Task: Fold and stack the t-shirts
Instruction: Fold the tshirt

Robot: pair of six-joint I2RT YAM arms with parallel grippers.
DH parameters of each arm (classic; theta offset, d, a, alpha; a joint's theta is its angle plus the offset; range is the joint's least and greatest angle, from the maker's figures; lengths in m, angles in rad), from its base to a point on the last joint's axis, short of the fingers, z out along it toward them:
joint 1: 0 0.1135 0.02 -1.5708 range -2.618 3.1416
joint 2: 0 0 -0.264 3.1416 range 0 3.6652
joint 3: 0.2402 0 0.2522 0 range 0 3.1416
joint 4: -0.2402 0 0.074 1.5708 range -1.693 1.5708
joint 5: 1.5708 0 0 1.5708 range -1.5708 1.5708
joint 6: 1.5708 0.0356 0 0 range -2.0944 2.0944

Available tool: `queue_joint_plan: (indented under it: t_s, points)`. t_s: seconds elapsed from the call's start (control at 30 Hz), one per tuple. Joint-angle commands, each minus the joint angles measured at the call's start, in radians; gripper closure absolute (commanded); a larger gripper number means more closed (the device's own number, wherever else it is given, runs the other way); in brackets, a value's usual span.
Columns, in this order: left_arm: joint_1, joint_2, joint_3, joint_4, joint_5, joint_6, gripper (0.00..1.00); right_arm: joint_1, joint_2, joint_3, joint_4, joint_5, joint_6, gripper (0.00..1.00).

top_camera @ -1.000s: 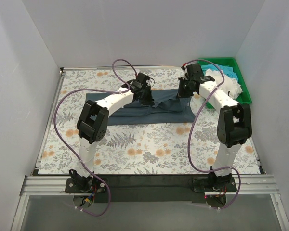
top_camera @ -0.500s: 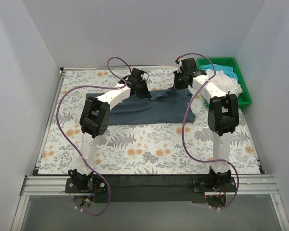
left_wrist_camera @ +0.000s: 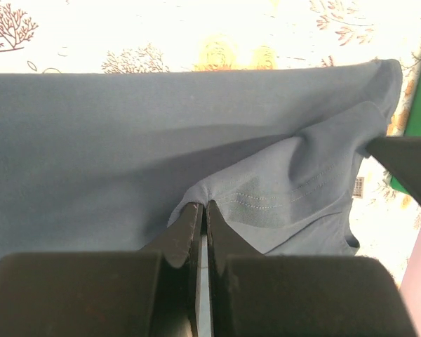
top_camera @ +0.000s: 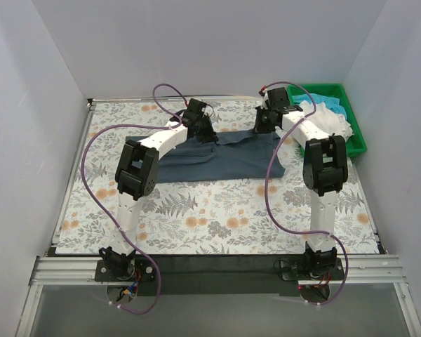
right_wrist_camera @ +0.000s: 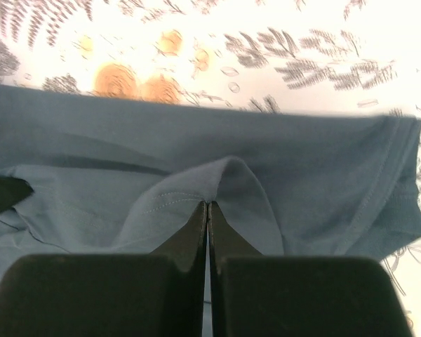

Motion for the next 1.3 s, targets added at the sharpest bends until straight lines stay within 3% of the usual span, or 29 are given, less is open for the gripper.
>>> queue_joint_plan:
  t_s: [0.0,0.37,0.6,0.97,1.1,1.2,1.27]
  points:
    - [0.012,0.003,-0.014,0.02,0.015,-0.006,0.97,-0.025,-0.041,-0.03,0.017,-0.037,0.034,0.99]
    - [0.012,0.017,-0.022,0.022,0.092,0.006,0.92,-0.044,-0.096,-0.084,-0.03,-0.069,0.026,0.99]
    - [0.012,-0.036,-0.077,0.034,0.049,-0.004,0.84,-0.048,-0.122,-0.131,-0.047,-0.072,0.029,0.99]
    - [0.023,-0.111,-0.094,0.031,0.008,-0.006,0.52,-0.058,-0.095,-0.179,-0.047,0.026,0.023,0.97]
    - [0.058,-0.193,-0.136,0.0,-0.026,-0.015,0.42,-0.058,-0.125,-0.181,-0.043,0.037,0.02,0.68]
    - [0.09,-0.293,-0.22,-0.032,-0.076,-0.015,0.34,-0.059,-0.173,-0.19,-0.043,0.052,0.0,0.54]
    - [0.11,-0.356,-0.276,-0.05,-0.104,-0.015,0.33,-0.062,-0.208,-0.211,-0.046,0.061,-0.008,0.5]
